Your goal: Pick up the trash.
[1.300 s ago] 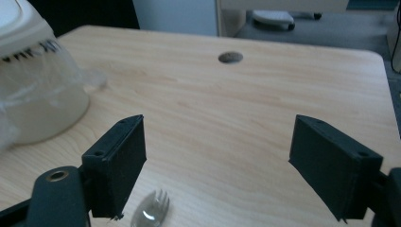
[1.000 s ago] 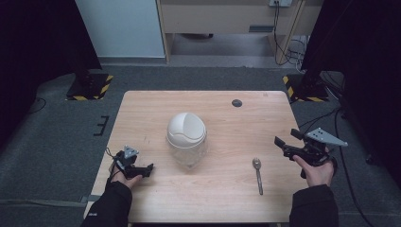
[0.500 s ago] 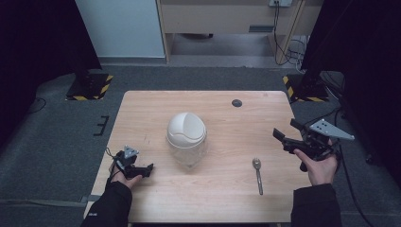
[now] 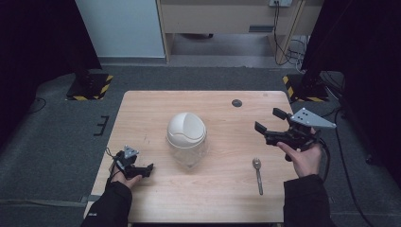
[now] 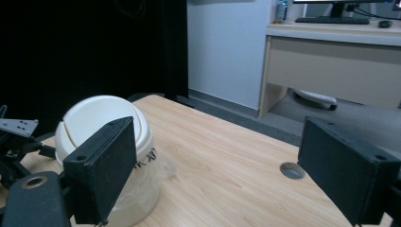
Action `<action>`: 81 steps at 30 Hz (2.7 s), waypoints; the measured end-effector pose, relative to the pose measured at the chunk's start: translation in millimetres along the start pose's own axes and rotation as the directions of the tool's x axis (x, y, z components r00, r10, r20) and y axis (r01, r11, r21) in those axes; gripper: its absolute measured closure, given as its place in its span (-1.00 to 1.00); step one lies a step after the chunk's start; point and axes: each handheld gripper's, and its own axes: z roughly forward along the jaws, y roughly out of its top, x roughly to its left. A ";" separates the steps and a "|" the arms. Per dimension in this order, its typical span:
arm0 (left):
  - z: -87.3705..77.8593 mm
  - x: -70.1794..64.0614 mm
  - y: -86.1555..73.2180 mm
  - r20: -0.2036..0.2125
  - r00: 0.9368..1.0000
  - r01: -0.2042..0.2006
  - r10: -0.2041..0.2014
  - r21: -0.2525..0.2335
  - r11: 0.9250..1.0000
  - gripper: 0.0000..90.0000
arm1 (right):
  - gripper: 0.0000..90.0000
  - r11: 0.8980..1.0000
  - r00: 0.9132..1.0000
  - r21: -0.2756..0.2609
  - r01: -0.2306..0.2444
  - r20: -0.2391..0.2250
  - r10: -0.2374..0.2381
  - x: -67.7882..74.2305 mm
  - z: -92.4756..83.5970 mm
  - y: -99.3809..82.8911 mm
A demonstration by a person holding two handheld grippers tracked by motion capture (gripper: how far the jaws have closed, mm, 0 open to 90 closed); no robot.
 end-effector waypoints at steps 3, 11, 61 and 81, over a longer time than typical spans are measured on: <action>0.1 -0.1 0.0 0.000 1.000 0.001 -0.001 -0.001 1.000 -1.00 | -0.73 1.000 1.000 0.005 0.011 -0.013 -0.011 6.3 9.1 7.0; 0.0 0.0 0.0 0.000 1.000 0.000 0.000 0.000 1.000 -1.00 | -0.73 1.000 0.998 0.004 0.025 -0.058 -0.025 21.7 30.1 24.2; -0.1 0.1 0.0 0.000 1.000 -0.001 0.001 0.001 1.000 -1.00 | -0.52 0.947 0.949 0.294 0.133 -0.313 -0.036 134.2 168.9 -37.9; 0.0 0.1 0.0 0.000 1.000 -0.001 0.001 0.001 1.000 -1.00 | -0.47 0.982 0.966 0.160 0.095 -0.254 -0.052 108.8 124.1 12.3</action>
